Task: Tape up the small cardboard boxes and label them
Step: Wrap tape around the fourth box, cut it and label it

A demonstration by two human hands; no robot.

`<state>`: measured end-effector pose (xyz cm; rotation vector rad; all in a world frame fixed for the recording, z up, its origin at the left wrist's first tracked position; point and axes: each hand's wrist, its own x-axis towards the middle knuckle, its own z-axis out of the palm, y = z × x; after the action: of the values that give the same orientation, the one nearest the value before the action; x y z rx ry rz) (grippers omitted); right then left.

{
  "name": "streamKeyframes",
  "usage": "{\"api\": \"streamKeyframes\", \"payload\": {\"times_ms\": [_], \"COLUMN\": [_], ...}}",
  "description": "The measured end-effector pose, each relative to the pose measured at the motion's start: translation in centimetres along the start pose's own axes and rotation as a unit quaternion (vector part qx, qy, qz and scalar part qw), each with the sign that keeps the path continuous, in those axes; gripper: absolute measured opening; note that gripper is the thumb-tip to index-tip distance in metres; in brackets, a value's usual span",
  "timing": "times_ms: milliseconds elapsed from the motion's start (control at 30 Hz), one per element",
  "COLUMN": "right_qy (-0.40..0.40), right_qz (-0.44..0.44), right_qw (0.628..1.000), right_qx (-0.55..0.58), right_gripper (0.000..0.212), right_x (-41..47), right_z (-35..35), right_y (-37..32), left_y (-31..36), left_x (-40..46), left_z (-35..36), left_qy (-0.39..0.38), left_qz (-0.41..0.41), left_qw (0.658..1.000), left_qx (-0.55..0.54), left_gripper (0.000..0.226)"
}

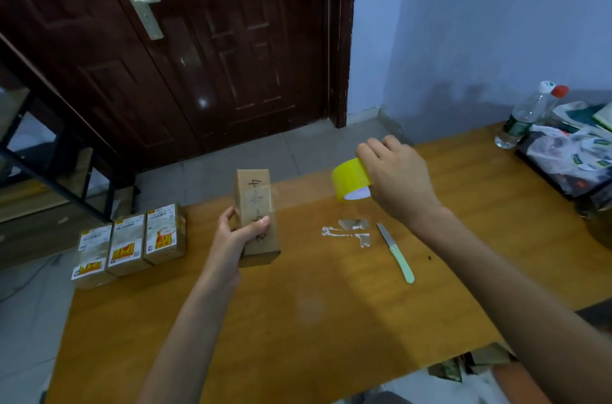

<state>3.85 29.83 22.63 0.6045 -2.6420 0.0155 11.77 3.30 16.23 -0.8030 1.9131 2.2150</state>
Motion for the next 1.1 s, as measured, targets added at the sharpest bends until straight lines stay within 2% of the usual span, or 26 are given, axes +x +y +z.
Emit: {"api": "streamKeyframes", "payload": {"times_ms": [200, 333, 433, 767, 1100], "right_qy": [-0.017, -0.039, -0.027, -0.005, -0.017], "right_qz": [0.002, 0.014, 0.019, 0.018, 0.019], "right_qw": [0.999, 0.999, 0.999, 0.998, 0.994], "right_qx": [-0.032, -0.021, 0.004, 0.062, 0.102], "right_gripper": [0.027, 0.029, 0.032, 0.035, 0.034], "right_x": [-0.2, -0.6, -1.0, -1.5, -1.6], "right_z": [-0.5, -0.2, 0.2, 0.5, 1.2], "right_y": [0.1, 0.0, -0.4, -2.9, -5.0], "left_y": [0.4, 1.7, 2.5, 2.5, 2.7], "left_x": [-0.8, -1.8, -2.5, -4.1, -5.1], "left_z": [0.2, 0.2, 0.4, 1.0, 1.6], "left_qy": [-0.046, -0.139, -0.184, -0.236, -0.299], "left_qz": [0.001, 0.034, 0.046, 0.05, 0.059], "left_qw": [0.998, 0.982, 0.969, 0.929, 0.896], "left_qx": [-0.038, -0.124, -0.155, -0.279, -0.322], "left_gripper": [0.094, 0.055, 0.044, 0.041, 0.044]}}
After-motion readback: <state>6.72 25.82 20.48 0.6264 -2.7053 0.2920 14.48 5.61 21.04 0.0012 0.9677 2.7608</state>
